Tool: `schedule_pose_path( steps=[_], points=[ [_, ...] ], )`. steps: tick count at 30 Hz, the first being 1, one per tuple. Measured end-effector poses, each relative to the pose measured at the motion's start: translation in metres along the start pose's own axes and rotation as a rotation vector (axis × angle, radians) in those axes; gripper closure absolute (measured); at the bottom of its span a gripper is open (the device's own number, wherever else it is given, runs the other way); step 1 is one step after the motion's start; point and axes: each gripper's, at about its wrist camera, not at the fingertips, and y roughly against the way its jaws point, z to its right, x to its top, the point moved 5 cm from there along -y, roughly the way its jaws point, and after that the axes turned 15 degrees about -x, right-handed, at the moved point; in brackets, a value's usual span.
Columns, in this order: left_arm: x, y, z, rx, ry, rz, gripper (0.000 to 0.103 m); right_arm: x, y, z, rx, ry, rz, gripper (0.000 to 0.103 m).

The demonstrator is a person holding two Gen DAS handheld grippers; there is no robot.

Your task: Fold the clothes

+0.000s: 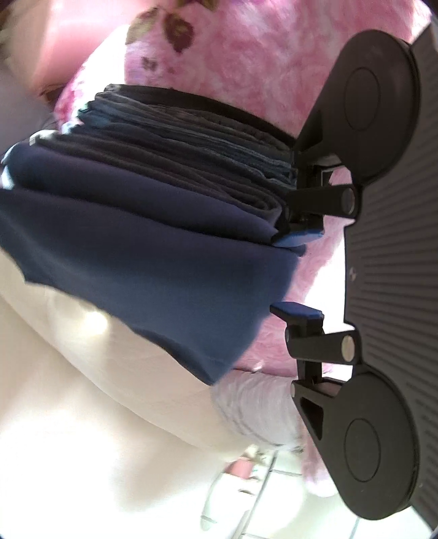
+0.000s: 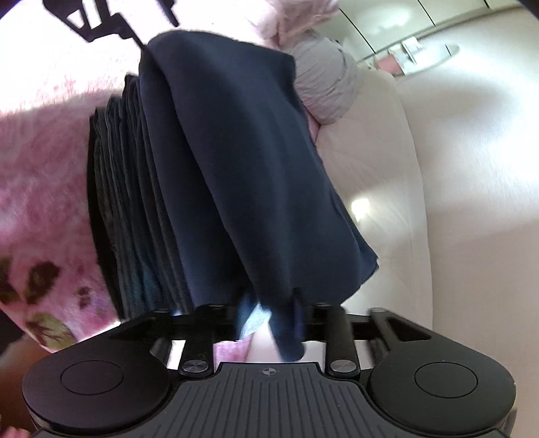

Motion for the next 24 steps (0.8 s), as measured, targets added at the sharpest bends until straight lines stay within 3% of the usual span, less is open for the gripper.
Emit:
schedule_pose_path(
  steps=[1,7,11,14,18,24],
  points=[
    [-0.002,0.007,-0.004,-0.008,0.035,0.012,0.071,0.001,0.007,0.003,0.013,-0.028,-0.003,0.053],
    [0.005,0.035,-0.050,-0.006,0.266,0.099,0.071,0.029,0.040,0.044,0.133,-0.370,0.047,0.053],
    [0.027,0.020,-0.081,-0.063,0.381,0.154,0.073,0.052,0.012,0.078,0.206,-0.607,0.046,0.053],
    [0.042,-0.004,-0.088,-0.131,0.430,0.167,0.073,0.055,-0.023,0.086,0.314,-0.777,0.028,0.053],
    [0.032,-0.022,-0.079,-0.228,0.464,0.121,0.080,0.040,-0.055,0.060,0.408,-0.807,-0.067,0.053],
    [0.029,-0.016,-0.068,-0.261,0.461,0.097,0.080,0.017,-0.049,0.040,0.445,-0.806,-0.094,0.053]
  ],
)
